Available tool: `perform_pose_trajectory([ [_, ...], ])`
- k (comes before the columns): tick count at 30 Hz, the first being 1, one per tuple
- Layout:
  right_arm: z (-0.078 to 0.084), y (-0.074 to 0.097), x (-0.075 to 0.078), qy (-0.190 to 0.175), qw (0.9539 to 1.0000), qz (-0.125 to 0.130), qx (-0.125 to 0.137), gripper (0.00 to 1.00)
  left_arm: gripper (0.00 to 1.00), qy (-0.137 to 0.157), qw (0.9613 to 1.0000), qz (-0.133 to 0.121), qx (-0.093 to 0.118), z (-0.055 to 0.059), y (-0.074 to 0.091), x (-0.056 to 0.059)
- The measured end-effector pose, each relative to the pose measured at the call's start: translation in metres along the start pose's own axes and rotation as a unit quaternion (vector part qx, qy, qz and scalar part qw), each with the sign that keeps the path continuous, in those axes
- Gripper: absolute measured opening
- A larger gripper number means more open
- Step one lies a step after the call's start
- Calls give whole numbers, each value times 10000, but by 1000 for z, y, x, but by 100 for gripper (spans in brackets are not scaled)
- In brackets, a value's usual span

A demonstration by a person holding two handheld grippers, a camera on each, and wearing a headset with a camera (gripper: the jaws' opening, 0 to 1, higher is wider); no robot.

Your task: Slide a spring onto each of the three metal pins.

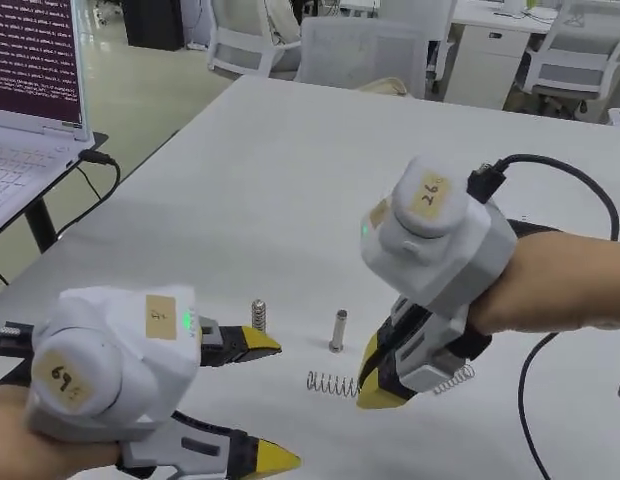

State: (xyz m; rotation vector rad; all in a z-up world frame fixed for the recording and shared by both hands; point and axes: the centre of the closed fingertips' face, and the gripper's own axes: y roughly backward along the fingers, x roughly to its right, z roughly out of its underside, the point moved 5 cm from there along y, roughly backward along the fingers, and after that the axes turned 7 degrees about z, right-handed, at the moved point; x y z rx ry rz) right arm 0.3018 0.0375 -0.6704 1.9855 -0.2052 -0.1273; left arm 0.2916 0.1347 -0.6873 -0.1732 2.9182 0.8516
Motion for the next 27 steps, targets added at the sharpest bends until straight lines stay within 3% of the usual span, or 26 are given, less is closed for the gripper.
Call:
perform_pose_trajectory([
  [7,-5,3,-7,105,9999,-101,7,8,36,-166,9998,42,123,-7,-2,1],
  [15,-8,6,-12,179,9997,-160,21,8,18,-414,9990,109,96,-11,-5,4],
  [24,-10,7,-15,216,9996,-177,33,8,4,-564,9984,0,69,-12,-5,1],
  [27,-11,7,-15,210,9996,-164,36,8,4,-577,9983,-9,56,-12,-6,1],
])
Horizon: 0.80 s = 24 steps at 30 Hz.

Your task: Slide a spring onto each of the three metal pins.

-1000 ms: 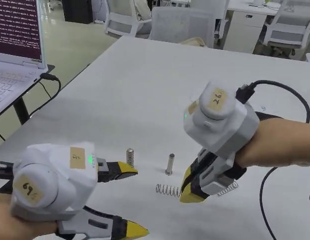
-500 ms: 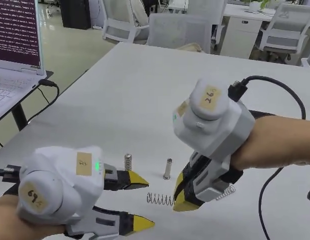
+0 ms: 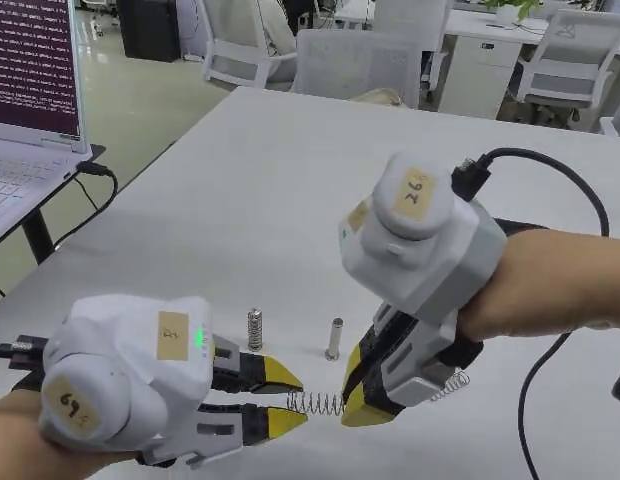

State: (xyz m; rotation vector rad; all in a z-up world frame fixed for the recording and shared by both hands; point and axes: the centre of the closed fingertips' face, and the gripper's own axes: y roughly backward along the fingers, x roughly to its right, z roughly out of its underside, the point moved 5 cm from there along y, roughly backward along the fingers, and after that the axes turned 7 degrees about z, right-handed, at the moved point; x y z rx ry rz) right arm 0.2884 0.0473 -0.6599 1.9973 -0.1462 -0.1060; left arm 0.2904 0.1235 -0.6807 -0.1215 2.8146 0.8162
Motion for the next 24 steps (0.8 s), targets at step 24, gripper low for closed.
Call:
perform_pose_trajectory([
  [24,-33,20,0,198,9978,287,568,8,3,417,9991,15,57,3,1,-2],
])
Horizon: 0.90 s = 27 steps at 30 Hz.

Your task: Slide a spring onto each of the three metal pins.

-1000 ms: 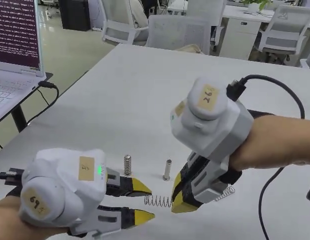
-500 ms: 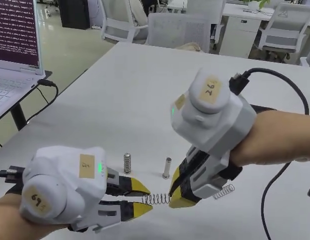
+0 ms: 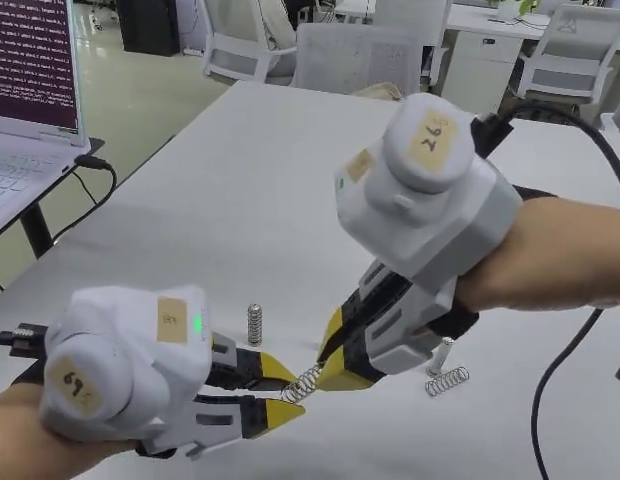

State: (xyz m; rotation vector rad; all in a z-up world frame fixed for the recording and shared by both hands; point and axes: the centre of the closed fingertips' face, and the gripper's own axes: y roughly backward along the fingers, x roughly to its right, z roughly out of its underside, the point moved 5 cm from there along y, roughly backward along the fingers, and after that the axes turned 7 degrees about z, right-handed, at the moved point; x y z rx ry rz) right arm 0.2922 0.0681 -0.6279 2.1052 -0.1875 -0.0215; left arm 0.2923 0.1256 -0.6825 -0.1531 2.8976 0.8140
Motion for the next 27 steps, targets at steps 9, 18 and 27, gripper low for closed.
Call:
perform_pose_trajectory([
  [9,-2,-4,1,56,10000,-21,51,8,2,244,9997,-18,21,3,3,-1],
  [18,-2,-7,4,83,9999,-15,107,9,2,404,9990,3,203,0,5,-3],
  [27,-4,-11,6,95,9998,3,180,9,2,529,9975,-34,460,-7,10,-6],
])
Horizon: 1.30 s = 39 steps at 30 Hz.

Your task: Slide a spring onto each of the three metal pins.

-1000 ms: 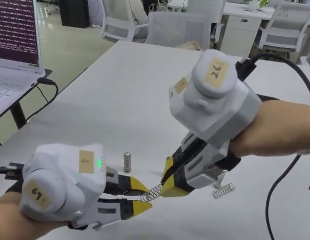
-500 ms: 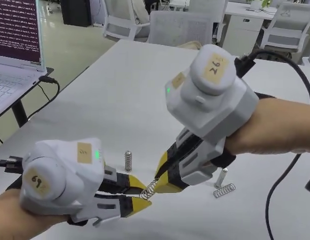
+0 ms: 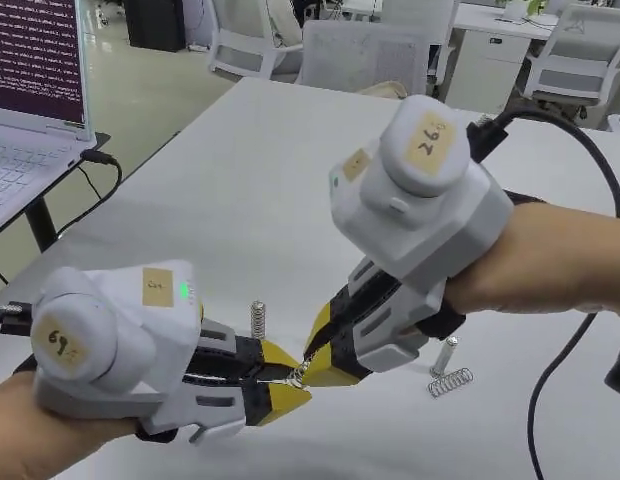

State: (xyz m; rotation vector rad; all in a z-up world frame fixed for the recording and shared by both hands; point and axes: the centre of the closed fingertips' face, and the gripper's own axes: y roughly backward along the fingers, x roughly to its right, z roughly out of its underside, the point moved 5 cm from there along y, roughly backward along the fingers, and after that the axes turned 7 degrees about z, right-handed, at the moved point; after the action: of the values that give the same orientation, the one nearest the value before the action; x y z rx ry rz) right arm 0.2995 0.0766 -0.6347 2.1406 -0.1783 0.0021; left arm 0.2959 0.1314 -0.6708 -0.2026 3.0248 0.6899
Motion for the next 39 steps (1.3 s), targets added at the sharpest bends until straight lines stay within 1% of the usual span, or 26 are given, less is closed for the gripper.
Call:
perform_pose_trajectory([
  [3,0,-1,-1,-6,10000,-23,8,9,2,75,9999,4,124,-4,0,0],
  [5,1,-1,-1,8,10000,-10,11,9,2,82,9999,14,141,-5,0,0],
  [9,1,-2,-1,-2,10000,-24,-5,9,2,94,9999,18,135,-5,-1,1],
  [13,1,-1,1,3,10000,14,-49,8,3,86,9998,-21,152,-6,-1,0],
  [16,0,0,1,32,9999,10,-109,8,3,47,9999,-35,141,-6,-2,-1],
  [18,1,0,2,67,9998,23,-172,8,4,80,9999,-19,129,-6,-2,0],
  [21,1,0,2,77,9997,33,-214,8,11,154,9998,-19,137,-6,-2,0],
  [24,2,1,3,91,9996,51,-248,8,13,158,9998,2,129,-5,-2,1],
  [29,6,5,7,62,9995,86,-294,8,19,199,9997,91,63,-1,-3,4],
  [33,9,8,12,57,9993,153,-343,8,28,265,9995,161,57,1,-3,6],
  [35,9,9,13,47,9993,175,-341,8,34,304,9993,188,66,2,-3,8],
  [39,11,11,17,41,9991,217,-351,8,40,396,9990,204,25,6,-3,9],
])
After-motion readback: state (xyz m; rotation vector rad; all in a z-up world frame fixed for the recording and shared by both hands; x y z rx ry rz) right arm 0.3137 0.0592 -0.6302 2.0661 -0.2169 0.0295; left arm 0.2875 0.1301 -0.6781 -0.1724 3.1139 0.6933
